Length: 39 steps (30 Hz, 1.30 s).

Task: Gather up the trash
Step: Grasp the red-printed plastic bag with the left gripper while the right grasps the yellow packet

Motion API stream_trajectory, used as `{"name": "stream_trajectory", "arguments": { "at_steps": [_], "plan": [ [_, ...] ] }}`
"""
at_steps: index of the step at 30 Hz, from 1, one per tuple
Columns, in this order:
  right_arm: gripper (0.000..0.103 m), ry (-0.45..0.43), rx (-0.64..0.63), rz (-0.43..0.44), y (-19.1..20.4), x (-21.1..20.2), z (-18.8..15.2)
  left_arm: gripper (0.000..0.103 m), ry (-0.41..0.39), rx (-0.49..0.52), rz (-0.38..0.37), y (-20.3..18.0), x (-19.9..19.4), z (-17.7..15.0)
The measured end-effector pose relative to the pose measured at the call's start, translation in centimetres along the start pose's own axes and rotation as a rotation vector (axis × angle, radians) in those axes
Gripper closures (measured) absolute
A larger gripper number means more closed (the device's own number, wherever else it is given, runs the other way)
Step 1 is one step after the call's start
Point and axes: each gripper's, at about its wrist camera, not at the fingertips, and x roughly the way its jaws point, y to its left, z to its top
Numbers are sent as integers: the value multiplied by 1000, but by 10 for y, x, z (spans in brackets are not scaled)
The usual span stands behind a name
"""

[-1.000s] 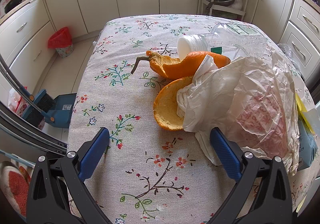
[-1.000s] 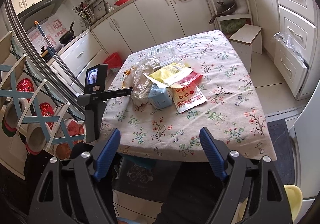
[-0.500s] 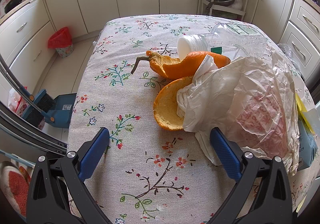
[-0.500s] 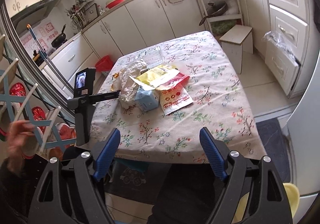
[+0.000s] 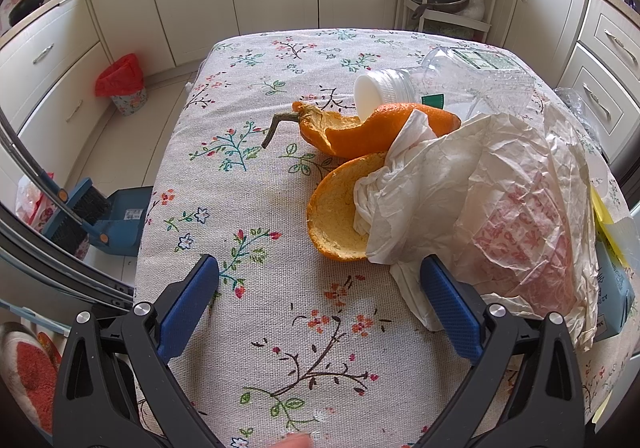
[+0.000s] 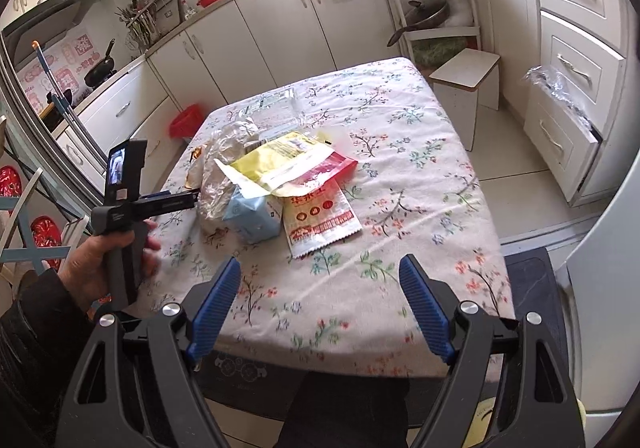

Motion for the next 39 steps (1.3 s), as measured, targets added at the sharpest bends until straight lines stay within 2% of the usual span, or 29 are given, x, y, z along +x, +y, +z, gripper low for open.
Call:
{"name": "stream_trajectory", "arguments": {
  "at_steps": [3,5,13,17,18,19,20,21,24,28,29,30,31,32,36,39],
  "plan": [
    [25,0,-10,25,3,12,13,7,11,0,9,4,-3,-2],
    [25,3,-30,41,8,21,23,7,-13,-54,19,13,-15,-9],
    [21,62,-185,62,45,75,56,7,-145,-73,-97,20,-68,-34],
    [23,69,-309,0,70,103,60,7,-160,-51,-154,7,-80,-32],
    [42,73,-306,-7,71,108,63,7,-160,-39,-168,2,-82,-32],
    [50,87,-273,18,67,114,66,7,-158,-31,-180,-5,-83,-30],
    [72,104,-232,32,62,118,70,7,-153,-23,-195,-11,-83,-30],
    [88,109,-189,44,56,120,72,7,-147,-17,-208,-17,-81,-31],
    [97,71,-138,78,47,109,75,7,-130,-7,-234,-38,-76,-34],
    [99,10,-66,134,36,88,72,10,-129,-1,-202,-64,-69,-35],
    [100,-3,-47,143,35,86,73,21,-126,-6,-195,-69,-66,-35],
    [100,-16,-26,155,31,82,72,38,-118,-19,-199,-71,-62,-35],
    [100,-31,0,169,26,77,71,46,-114,-41,-218,-70,-59,-35],
    [100,-43,21,183,23,73,70,60,-109,-59,-228,-67,-57,-35],
    [100,-80,72,222,12,57,69,84,-130,-67,-251,-63,-65,-36],
    [100,-102,102,259,4,43,65,91,-156,-80,-272,-54,-79,-37]
  ]
}}
